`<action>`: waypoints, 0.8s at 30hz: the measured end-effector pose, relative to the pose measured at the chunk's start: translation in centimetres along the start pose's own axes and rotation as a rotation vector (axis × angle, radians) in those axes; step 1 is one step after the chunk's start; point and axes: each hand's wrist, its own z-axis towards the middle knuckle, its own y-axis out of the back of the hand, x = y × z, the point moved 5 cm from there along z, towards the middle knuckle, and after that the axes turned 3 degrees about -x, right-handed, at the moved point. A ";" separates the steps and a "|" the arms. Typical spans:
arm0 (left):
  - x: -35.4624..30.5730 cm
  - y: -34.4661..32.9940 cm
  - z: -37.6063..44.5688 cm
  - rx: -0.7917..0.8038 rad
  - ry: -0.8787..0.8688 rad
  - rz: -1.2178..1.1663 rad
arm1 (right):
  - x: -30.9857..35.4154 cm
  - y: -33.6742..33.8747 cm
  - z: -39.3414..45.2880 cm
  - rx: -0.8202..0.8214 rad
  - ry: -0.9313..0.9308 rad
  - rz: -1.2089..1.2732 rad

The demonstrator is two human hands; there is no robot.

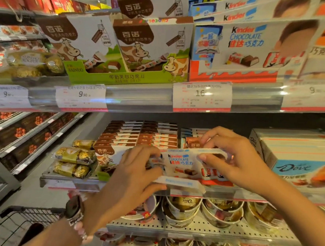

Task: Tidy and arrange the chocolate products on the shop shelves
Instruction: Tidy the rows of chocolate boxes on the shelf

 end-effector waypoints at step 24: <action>-1.0 -3.3 1.6 0.330 -0.032 -0.121 | -10.6 -1.1 1.6 0.350 -0.387 -0.574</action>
